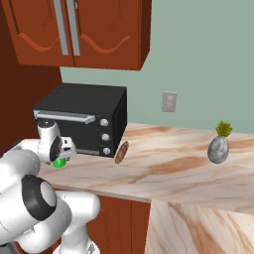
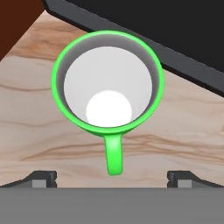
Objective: Pick the mug from the counter and place it inside the microwave. Then close the microwave.
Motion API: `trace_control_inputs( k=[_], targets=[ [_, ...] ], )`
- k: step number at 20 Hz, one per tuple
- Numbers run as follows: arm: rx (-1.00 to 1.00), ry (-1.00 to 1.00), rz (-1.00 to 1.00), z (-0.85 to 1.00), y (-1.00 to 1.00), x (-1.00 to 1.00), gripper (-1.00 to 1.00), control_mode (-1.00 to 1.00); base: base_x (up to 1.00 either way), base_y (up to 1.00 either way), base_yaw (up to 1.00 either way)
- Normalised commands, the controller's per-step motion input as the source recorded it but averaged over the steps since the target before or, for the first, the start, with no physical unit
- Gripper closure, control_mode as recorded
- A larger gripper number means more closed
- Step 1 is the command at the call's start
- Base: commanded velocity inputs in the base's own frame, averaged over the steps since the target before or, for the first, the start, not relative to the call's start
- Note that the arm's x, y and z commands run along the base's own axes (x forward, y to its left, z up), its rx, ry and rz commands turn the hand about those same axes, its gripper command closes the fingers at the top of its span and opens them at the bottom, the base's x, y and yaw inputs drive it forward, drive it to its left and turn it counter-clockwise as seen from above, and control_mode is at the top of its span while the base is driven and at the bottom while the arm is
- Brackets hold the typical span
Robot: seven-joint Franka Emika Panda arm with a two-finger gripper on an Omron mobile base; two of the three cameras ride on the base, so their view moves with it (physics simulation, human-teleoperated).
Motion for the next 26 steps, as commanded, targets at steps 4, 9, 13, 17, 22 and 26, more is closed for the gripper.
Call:
trace_control_inputs(
  k=[4,9,13,17,22,26],
  targets=[
    [0.00,0.00,0.00,-0.01,0.00,0.04,-1.00,-1.00,0.00,0.00,0.00],
    [0.00,0.00,0.00,-0.11,0.00,0.08,-1.00,-1.00,0.00,0.00,0.00],
    [0.00,0.00,0.00,-0.20,0.00,0.25,-1.00,-1.00,0.00,0.00,0.00],
    [0.00,0.00,0.00,-0.02,0.00,0.14,-1.00,-1.00,0.00,0.00,0.00],
    [0.00,0.00,0.00,0.00,0.05,0.01,-1.00,-1.00,0.00,0.00,0.00],
    [0.00,0.00,0.01,-0.01,0.04,0.00,-1.00,-1.00,0.00,0.00,0.00]
  ],
)
